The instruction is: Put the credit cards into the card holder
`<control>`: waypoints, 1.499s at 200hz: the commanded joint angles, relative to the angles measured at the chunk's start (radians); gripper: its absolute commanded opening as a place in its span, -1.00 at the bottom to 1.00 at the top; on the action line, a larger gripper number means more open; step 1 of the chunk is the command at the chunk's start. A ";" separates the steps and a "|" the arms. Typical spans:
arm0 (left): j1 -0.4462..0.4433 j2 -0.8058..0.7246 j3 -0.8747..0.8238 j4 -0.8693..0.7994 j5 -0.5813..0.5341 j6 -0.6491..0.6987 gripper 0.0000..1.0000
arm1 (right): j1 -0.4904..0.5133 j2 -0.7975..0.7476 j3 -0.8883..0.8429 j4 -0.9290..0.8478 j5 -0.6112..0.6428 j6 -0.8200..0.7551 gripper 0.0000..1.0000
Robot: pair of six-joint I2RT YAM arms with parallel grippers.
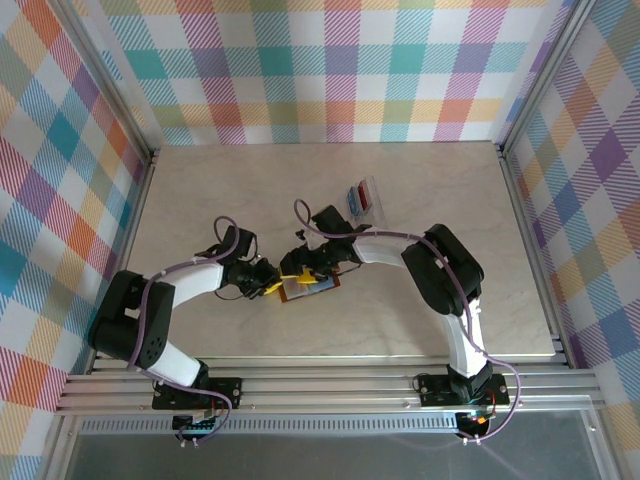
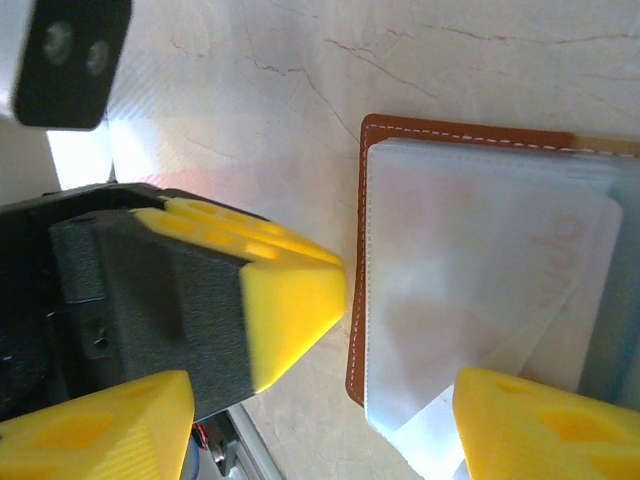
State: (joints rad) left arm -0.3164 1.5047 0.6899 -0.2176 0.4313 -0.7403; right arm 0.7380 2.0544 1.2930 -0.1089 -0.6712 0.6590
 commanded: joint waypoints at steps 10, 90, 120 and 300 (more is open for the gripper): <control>0.029 -0.080 0.018 -0.097 -0.029 -0.017 -0.68 | -0.012 0.030 -0.006 0.033 -0.054 0.028 0.40; 0.033 0.027 0.072 0.020 0.078 -0.057 -1.00 | -0.015 0.031 -0.012 0.056 -0.079 0.039 0.44; 0.030 0.090 0.097 0.065 0.111 -0.074 -1.00 | -0.017 0.038 -0.010 0.063 -0.087 0.046 0.45; -0.020 0.176 0.051 -0.007 -0.065 0.033 -1.00 | -0.019 -0.053 0.062 -0.082 -0.039 -0.080 0.65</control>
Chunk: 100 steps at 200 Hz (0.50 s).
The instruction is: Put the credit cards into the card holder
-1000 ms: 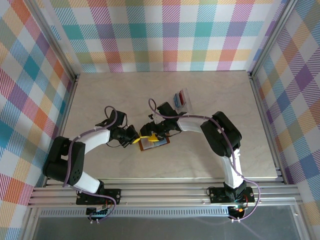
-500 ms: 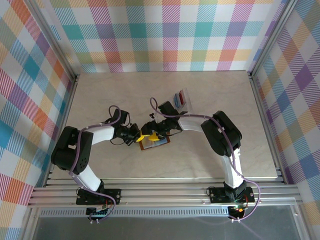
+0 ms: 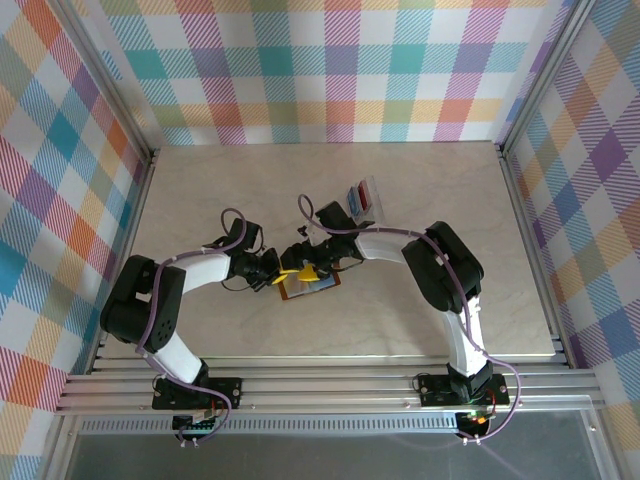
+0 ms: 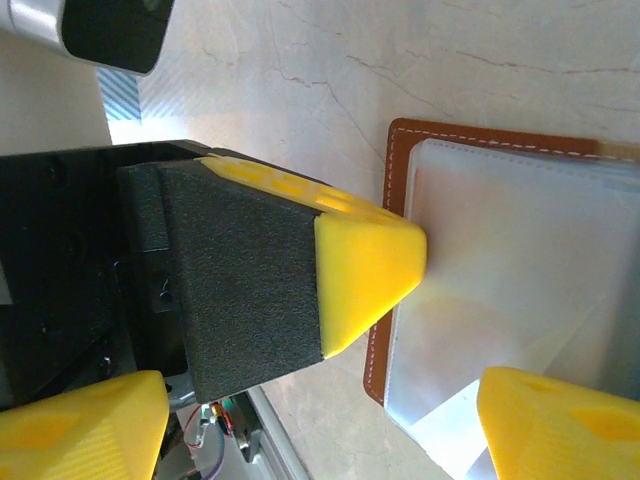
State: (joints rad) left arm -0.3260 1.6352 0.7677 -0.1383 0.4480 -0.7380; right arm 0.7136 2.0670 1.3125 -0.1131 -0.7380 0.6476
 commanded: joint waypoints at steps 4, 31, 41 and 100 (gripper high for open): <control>-0.012 0.049 -0.026 -0.085 -0.079 0.030 -1.00 | 0.006 -0.071 0.047 -0.091 0.039 -0.077 0.66; -0.031 0.033 -0.017 -0.110 -0.117 0.044 -1.00 | -0.022 -0.129 0.068 -0.166 0.142 -0.114 0.66; -0.035 0.031 -0.016 -0.118 -0.128 0.046 -1.00 | -0.050 -0.162 0.063 -0.179 0.184 -0.109 0.64; -0.042 0.065 -0.002 -0.131 -0.157 0.057 -1.00 | -0.169 -0.185 0.244 -0.558 0.638 -0.248 0.41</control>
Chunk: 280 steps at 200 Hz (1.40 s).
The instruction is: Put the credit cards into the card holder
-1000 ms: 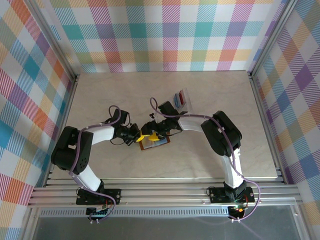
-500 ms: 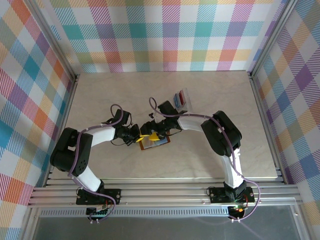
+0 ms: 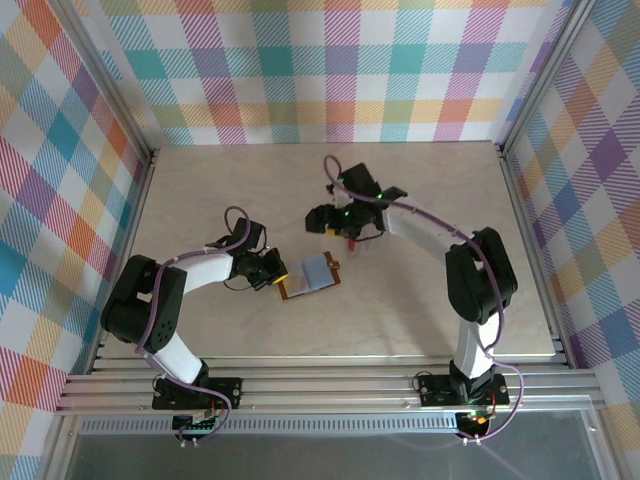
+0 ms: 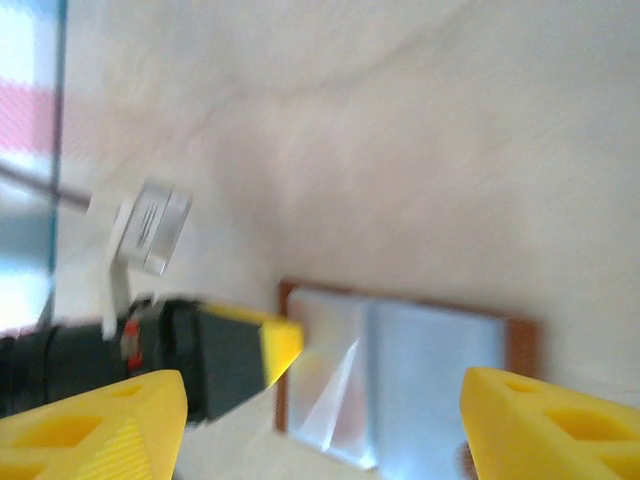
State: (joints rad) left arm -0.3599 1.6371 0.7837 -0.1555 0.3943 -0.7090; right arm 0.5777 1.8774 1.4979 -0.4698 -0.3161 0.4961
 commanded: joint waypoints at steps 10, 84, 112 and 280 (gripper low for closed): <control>-0.011 0.073 -0.016 -0.110 -0.100 0.026 -1.00 | -0.044 0.020 0.077 -0.221 0.240 -0.113 0.41; -0.017 0.098 -0.009 -0.105 -0.091 0.024 -1.00 | -0.059 0.135 0.157 -0.286 0.304 -0.155 0.41; -0.017 0.092 -0.010 -0.107 -0.091 0.023 -1.00 | -0.058 0.157 0.153 -0.280 0.292 -0.160 0.40; -0.017 0.080 -0.013 -0.102 -0.082 0.021 -1.00 | 0.013 0.237 0.250 -0.389 0.268 -0.255 0.38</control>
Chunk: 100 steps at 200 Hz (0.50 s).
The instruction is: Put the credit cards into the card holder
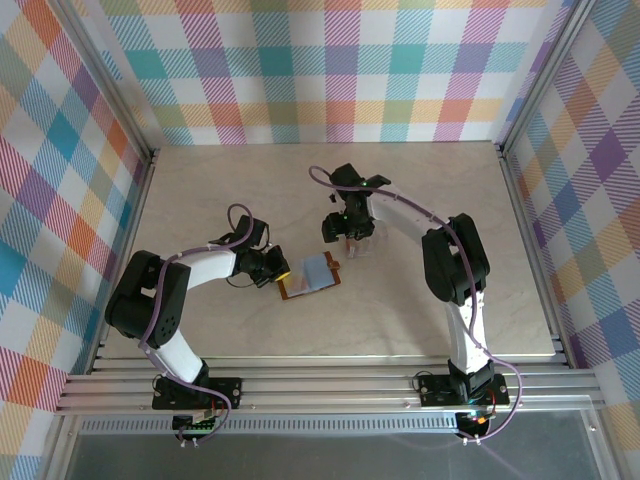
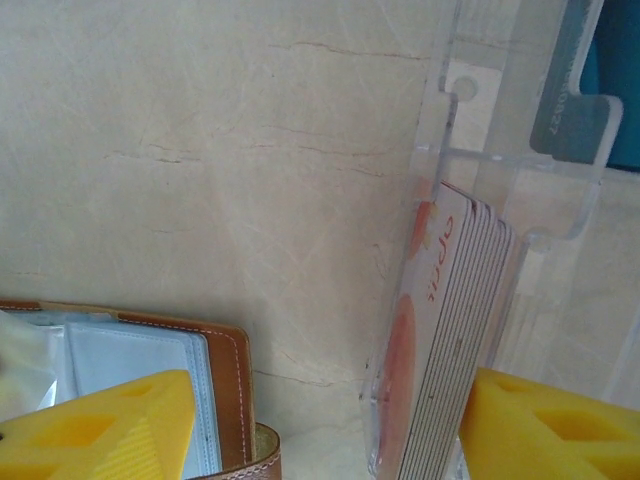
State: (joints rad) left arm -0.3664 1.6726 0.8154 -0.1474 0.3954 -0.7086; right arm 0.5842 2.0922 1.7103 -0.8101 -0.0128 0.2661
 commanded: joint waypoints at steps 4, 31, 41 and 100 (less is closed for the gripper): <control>-0.011 0.045 -0.045 -0.110 -0.082 0.021 -1.00 | 0.006 0.029 0.044 -0.057 -0.039 -0.026 0.39; -0.011 0.043 -0.046 -0.109 -0.081 0.020 -1.00 | 0.000 0.060 0.056 -0.073 -0.061 -0.015 0.37; -0.011 0.041 -0.046 -0.110 -0.080 0.020 -1.00 | -0.006 0.056 0.047 -0.058 -0.097 -0.009 0.37; -0.011 0.046 -0.046 -0.107 -0.075 0.020 -1.00 | -0.076 -0.048 -0.058 0.050 -0.238 0.055 0.22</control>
State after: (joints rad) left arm -0.3664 1.6726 0.8154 -0.1471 0.3954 -0.7086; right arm 0.5354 2.1094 1.7111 -0.8043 -0.1486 0.2840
